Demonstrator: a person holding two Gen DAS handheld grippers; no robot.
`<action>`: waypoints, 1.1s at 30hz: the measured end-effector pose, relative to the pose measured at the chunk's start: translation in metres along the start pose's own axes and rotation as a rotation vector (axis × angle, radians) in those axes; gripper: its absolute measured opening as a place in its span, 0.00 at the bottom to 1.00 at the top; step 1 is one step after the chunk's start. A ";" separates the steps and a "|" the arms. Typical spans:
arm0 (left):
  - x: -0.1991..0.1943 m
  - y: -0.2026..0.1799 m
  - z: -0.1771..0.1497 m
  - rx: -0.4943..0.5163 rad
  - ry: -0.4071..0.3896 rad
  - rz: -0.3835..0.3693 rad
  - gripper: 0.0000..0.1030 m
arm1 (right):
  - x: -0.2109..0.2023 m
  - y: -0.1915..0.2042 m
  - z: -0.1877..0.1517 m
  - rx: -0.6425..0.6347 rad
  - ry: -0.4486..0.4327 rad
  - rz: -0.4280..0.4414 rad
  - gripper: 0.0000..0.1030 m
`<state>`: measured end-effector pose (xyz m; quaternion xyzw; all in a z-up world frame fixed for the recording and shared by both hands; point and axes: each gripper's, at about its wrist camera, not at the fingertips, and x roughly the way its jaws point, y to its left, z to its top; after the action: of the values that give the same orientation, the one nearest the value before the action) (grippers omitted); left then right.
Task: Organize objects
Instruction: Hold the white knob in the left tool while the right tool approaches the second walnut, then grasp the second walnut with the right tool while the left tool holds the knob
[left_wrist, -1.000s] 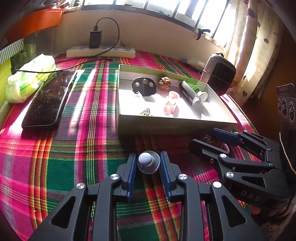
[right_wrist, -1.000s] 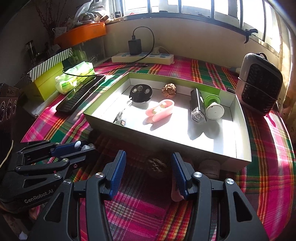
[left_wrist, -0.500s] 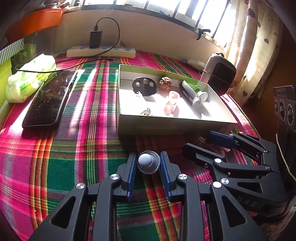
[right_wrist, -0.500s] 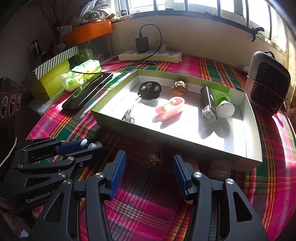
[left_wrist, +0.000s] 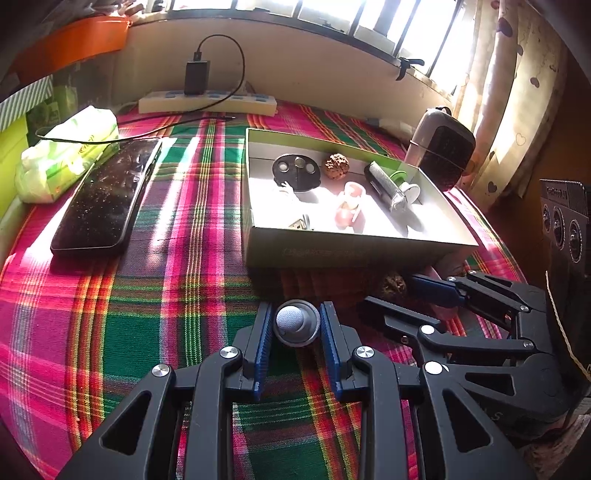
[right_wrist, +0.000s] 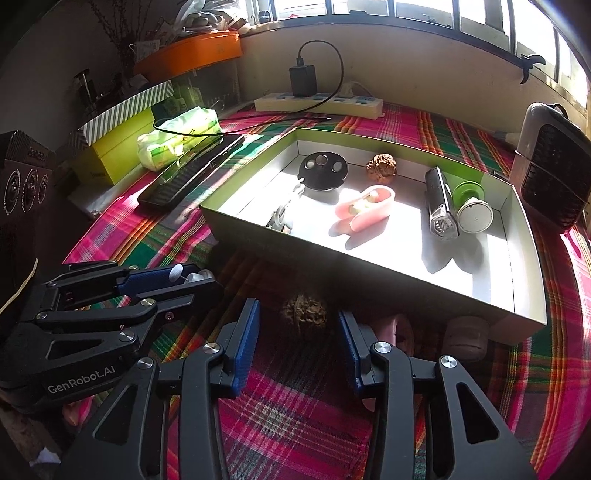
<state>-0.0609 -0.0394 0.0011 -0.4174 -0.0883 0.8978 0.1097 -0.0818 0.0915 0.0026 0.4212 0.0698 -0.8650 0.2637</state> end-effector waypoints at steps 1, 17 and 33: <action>0.000 0.000 0.000 -0.001 0.001 0.000 0.24 | 0.001 0.000 0.000 -0.001 0.002 -0.003 0.38; 0.000 -0.001 0.001 0.008 0.000 0.009 0.23 | 0.000 -0.002 0.000 0.004 0.002 -0.030 0.30; 0.001 0.000 0.001 0.006 0.000 0.008 0.23 | -0.001 -0.002 0.000 0.005 0.002 -0.030 0.29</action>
<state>-0.0618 -0.0390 0.0011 -0.4173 -0.0836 0.8985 0.1073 -0.0823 0.0932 0.0031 0.4214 0.0741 -0.8686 0.2498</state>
